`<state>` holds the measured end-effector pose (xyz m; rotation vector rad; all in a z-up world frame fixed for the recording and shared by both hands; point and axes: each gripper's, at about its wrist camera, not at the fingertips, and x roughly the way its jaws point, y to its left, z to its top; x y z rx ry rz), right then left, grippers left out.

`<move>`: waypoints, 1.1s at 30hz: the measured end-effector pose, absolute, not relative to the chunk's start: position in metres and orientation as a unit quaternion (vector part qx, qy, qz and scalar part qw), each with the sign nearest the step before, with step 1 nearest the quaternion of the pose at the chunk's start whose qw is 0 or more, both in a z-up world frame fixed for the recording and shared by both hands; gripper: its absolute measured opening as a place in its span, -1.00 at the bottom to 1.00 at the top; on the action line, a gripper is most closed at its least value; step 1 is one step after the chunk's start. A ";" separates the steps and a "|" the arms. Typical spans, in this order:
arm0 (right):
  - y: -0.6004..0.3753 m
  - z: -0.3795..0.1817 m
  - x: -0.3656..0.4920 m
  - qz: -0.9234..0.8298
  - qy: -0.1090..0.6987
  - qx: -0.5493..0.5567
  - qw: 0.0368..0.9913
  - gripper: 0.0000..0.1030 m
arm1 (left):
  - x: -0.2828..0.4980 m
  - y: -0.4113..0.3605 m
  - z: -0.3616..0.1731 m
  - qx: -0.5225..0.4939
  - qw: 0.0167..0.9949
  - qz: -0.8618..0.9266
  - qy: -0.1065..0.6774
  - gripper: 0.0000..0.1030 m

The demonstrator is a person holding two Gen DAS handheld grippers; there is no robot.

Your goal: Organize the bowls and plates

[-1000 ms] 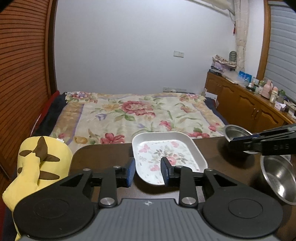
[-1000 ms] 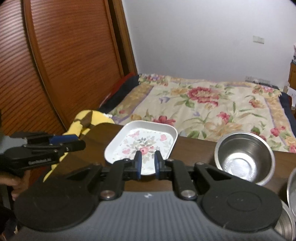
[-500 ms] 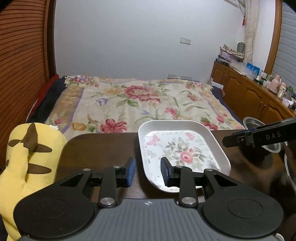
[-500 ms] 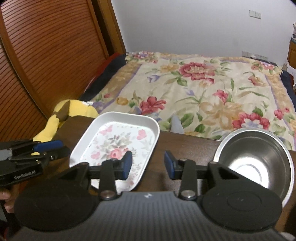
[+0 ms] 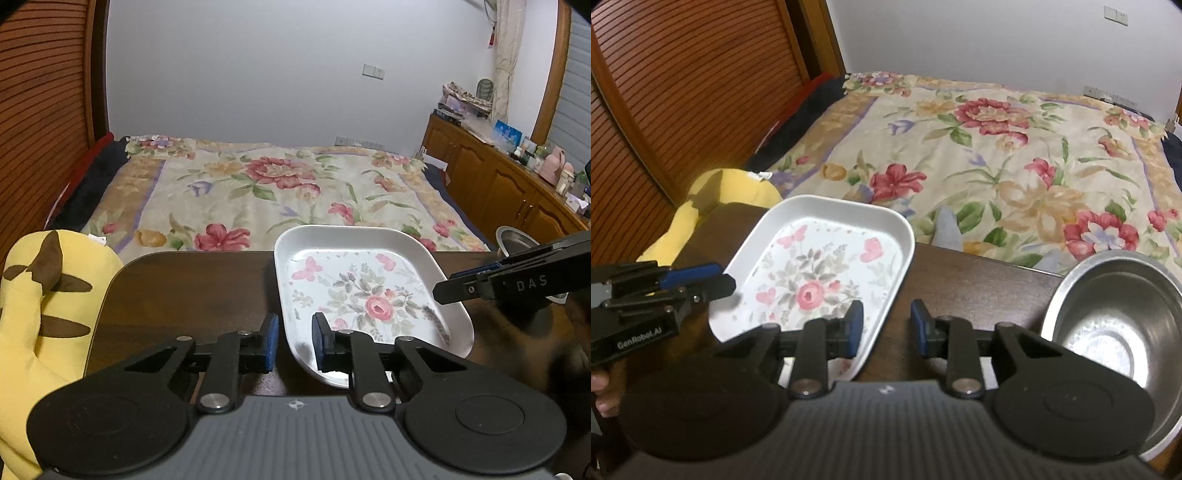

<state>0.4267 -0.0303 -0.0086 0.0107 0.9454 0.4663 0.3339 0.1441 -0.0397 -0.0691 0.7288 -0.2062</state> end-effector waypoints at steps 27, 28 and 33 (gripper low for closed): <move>-0.027 -0.002 0.413 0.250 0.462 0.004 0.851 -0.62 | 0.303 0.147 -0.024 -0.034 0.930 -0.108 0.348 -0.77; -0.028 0.002 0.410 0.251 0.458 0.006 0.853 -0.62 | 0.300 0.147 -0.022 -0.033 0.931 -0.106 0.347 -0.77; -0.032 0.019 0.394 0.256 0.440 0.022 0.860 -0.62 | 0.282 0.146 -0.008 -0.041 0.933 -0.109 0.340 -0.77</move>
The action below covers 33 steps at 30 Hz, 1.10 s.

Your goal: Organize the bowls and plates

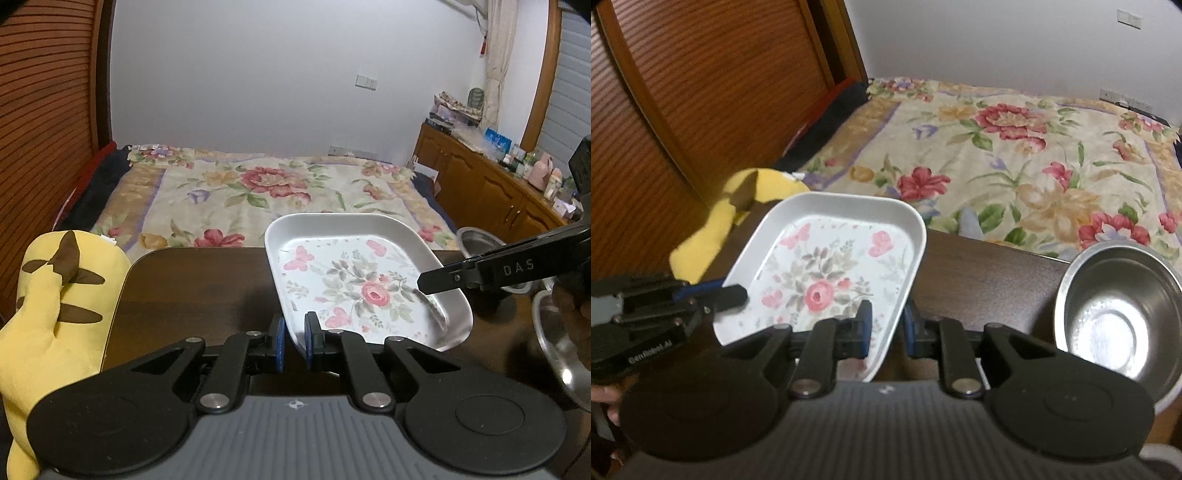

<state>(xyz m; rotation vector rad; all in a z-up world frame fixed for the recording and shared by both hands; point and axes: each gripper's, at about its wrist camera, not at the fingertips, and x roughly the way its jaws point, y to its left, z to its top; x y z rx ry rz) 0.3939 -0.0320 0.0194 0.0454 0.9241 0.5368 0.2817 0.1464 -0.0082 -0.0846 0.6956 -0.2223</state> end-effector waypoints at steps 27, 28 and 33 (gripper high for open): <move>-0.077 0.062 0.317 0.258 0.376 0.036 0.889 -0.60 | 0.199 0.111 0.032 -0.025 0.944 -0.131 0.302 -0.75; -0.078 0.062 0.313 0.258 0.374 0.037 0.890 -0.60 | 0.197 0.111 0.031 -0.024 0.943 -0.132 0.304 -0.75; -0.085 0.060 0.303 0.261 0.371 0.042 0.890 -0.60 | 0.186 0.104 0.025 -0.026 0.940 -0.135 0.312 -0.75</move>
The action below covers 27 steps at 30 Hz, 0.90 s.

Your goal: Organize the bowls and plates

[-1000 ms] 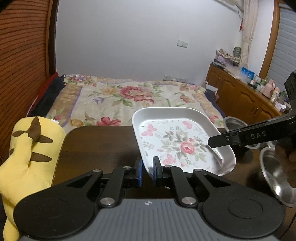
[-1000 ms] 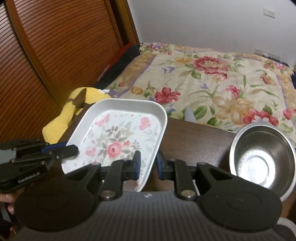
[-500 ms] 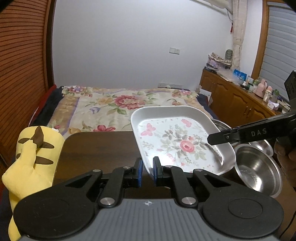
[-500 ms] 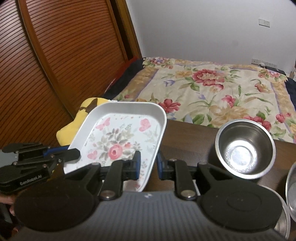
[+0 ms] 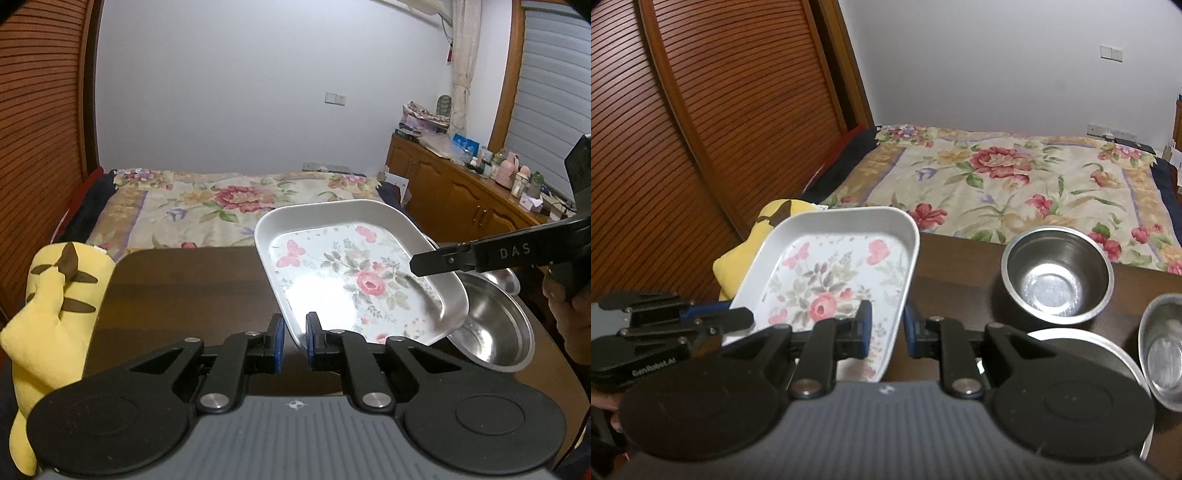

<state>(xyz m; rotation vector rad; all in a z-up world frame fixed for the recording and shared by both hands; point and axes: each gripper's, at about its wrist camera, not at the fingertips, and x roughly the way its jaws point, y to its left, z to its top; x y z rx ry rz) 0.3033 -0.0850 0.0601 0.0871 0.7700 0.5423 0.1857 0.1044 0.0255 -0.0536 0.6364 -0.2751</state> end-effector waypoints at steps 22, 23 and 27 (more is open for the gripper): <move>-0.117 0.040 0.234 0.272 0.367 0.056 0.888 -0.61 | 0.120 0.074 0.005 -0.013 0.934 -0.142 0.328 -0.75; -0.118 0.040 0.231 0.272 0.365 0.053 0.889 -0.61 | 0.120 0.075 0.004 -0.014 0.933 -0.144 0.329 -0.75; -0.120 0.036 0.225 0.272 0.366 0.053 0.888 -0.61 | 0.117 0.075 -0.002 -0.016 0.930 -0.147 0.336 -0.75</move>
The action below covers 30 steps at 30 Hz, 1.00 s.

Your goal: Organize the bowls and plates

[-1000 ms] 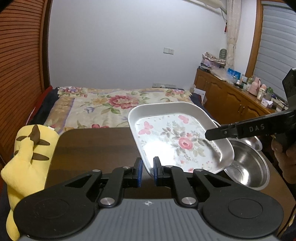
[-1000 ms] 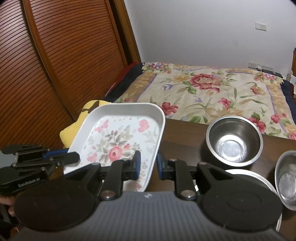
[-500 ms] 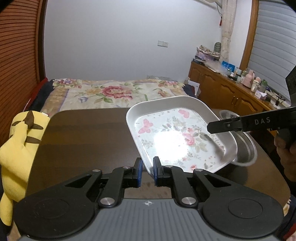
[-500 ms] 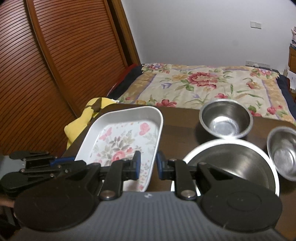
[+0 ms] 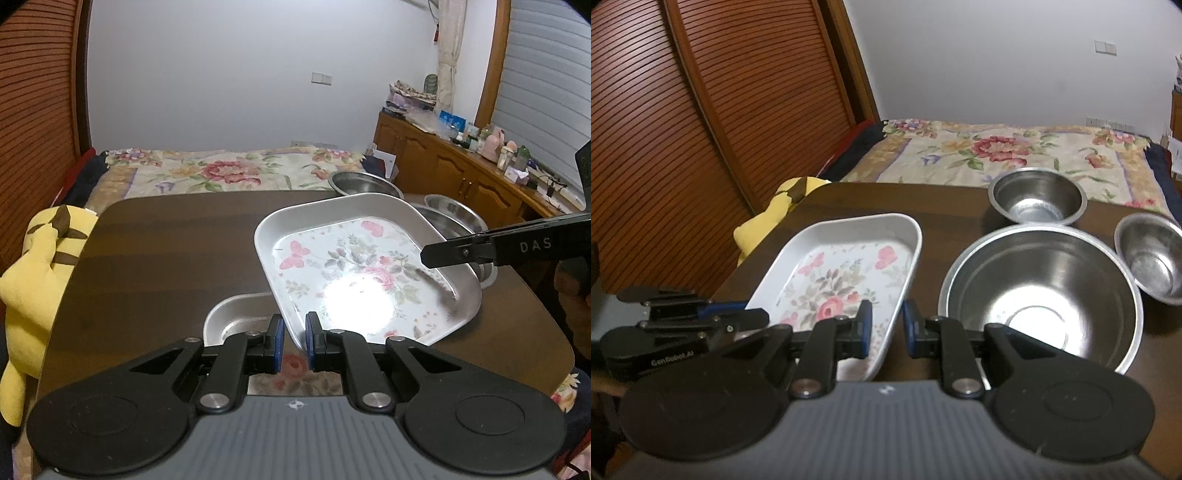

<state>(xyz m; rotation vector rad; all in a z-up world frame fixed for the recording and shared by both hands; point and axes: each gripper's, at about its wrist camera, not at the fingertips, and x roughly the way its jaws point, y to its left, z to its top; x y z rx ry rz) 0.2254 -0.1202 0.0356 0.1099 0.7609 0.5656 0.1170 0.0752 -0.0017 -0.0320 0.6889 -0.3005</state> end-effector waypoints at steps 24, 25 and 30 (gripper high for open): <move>-0.104 0.010 0.192 0.283 0.377 0.059 0.880 -0.61 | 0.088 0.094 -0.007 -0.027 0.931 -0.133 0.340 -0.75; -0.102 0.009 0.190 0.284 0.377 0.057 0.880 -0.61 | 0.088 0.096 -0.008 -0.029 0.931 -0.132 0.340 -0.75; -0.095 0.000 0.186 0.286 0.381 0.057 0.877 -0.61 | 0.086 0.101 -0.015 -0.025 0.931 -0.123 0.344 -0.75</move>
